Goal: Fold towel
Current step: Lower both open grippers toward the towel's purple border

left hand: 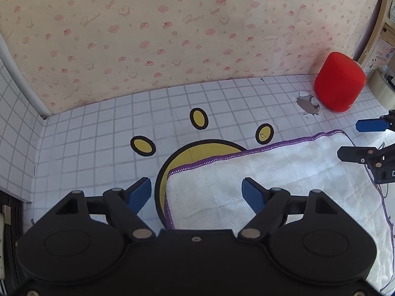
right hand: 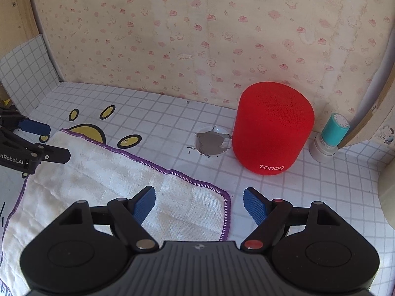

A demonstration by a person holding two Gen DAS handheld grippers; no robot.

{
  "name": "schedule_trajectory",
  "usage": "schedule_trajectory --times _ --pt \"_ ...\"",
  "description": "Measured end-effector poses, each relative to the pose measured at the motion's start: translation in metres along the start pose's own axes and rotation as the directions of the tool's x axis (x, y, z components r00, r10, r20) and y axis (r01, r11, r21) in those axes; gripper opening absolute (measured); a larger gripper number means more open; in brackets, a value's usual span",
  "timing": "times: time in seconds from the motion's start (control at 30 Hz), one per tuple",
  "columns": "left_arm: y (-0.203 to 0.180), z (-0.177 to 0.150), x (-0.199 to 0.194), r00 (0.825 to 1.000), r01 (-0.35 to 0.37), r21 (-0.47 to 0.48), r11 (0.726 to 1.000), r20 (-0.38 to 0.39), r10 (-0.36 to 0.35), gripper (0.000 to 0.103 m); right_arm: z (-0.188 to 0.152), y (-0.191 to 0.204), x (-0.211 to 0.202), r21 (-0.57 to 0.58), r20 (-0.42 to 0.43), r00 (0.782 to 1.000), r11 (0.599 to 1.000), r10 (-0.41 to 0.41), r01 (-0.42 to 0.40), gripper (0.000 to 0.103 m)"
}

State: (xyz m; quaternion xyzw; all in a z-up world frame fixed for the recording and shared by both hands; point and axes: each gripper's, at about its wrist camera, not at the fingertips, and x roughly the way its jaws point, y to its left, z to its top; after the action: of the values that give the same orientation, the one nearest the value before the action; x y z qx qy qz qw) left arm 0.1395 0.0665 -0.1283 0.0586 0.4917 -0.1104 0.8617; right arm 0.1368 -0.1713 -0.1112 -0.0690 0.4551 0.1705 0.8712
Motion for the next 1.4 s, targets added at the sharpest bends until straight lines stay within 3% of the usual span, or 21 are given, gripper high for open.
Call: schedule_trajectory --times 0.8,1.17,1.3,1.4 --pt "0.020 0.007 0.008 0.999 0.037 -0.056 0.998 -0.020 -0.038 0.082 0.001 -0.009 0.009 0.033 -0.005 0.999 0.999 0.035 -0.035 0.078" --pt "0.019 0.005 0.015 0.998 0.043 -0.037 0.998 -0.034 -0.045 0.081 0.000 -0.009 0.012 0.043 -0.018 0.999 0.998 0.039 -0.039 0.078" --pt "0.017 0.004 0.015 0.999 0.029 -0.024 0.999 -0.033 -0.030 0.074 0.001 -0.008 0.012 0.033 -0.020 0.999 0.999 0.033 -0.032 0.078" --pt "0.013 0.003 0.014 1.000 0.010 0.014 1.000 -0.028 -0.010 0.064 0.001 -0.008 0.012 0.030 -0.015 1.000 0.999 0.027 -0.026 0.068"
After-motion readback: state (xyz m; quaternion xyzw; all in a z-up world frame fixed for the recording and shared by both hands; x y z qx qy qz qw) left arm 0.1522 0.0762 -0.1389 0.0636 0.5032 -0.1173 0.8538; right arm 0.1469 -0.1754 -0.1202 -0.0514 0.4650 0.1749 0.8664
